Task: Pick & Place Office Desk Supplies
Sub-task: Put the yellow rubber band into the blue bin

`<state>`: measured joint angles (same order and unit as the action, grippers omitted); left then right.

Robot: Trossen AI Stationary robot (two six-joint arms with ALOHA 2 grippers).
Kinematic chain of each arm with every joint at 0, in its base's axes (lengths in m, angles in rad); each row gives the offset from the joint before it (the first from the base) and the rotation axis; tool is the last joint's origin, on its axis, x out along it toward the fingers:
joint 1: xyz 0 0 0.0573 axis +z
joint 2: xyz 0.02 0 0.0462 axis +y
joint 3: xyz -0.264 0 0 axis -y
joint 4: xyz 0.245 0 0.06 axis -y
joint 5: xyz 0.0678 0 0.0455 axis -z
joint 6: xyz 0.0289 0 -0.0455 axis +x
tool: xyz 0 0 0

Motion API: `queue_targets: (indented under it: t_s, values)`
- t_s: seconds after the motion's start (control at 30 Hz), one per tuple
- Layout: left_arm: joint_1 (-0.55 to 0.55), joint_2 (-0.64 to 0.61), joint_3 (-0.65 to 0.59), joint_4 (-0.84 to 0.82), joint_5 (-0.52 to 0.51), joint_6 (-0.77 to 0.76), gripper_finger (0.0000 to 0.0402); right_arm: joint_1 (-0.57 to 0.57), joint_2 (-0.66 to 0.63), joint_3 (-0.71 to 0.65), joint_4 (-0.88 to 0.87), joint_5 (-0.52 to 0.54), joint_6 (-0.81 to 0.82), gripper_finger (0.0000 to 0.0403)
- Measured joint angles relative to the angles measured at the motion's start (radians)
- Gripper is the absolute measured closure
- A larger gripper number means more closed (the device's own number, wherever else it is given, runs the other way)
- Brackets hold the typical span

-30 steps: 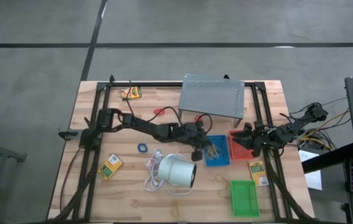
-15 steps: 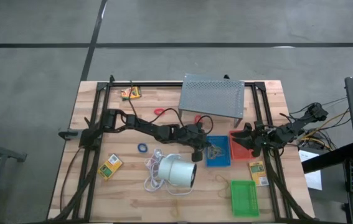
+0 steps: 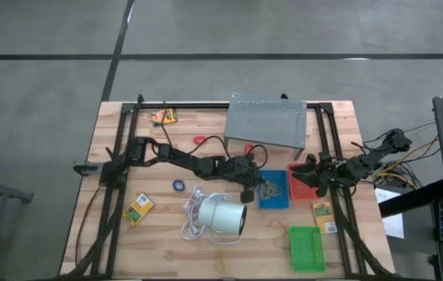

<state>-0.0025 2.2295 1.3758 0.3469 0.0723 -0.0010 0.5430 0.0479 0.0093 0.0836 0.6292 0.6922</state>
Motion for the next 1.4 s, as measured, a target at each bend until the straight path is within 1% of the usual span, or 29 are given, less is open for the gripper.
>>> queue_targets:
  t_s: [0.2,0.3,0.5,1.13,1.23,1.4]
  values:
    - [0.000,0.000,0.000,0.004,0.000,0.000,0.0318,0.000,0.000,0.000,0.000,0.000,0.000,0.0218]
    - [0.000,0.000,0.000,0.013,0.008,0.000,0.0305,0.000,0.000,0.000,0.000,0.000,0.000,0.0218]
    - [0.000,0.000,0.000,0.036,0.033,0.001,0.0302,0.000,0.000,0.000,0.000,0.000,0.000,0.0218]
    - [0.000,-0.005,0.000,0.046,0.037,0.003,0.0302,0.000,0.000,0.000,0.000,0.000,0.000,0.0218]
    - [0.000,-0.023,0.000,0.050,0.037,0.004,0.0302,0.000,0.000,0.000,0.000,0.000,0.000,0.0218]
    - [0.000,-0.073,0.000,0.055,0.042,0.060,0.0302,-0.001,0.000,0.000,0.000,0.000,0.000,0.0218]
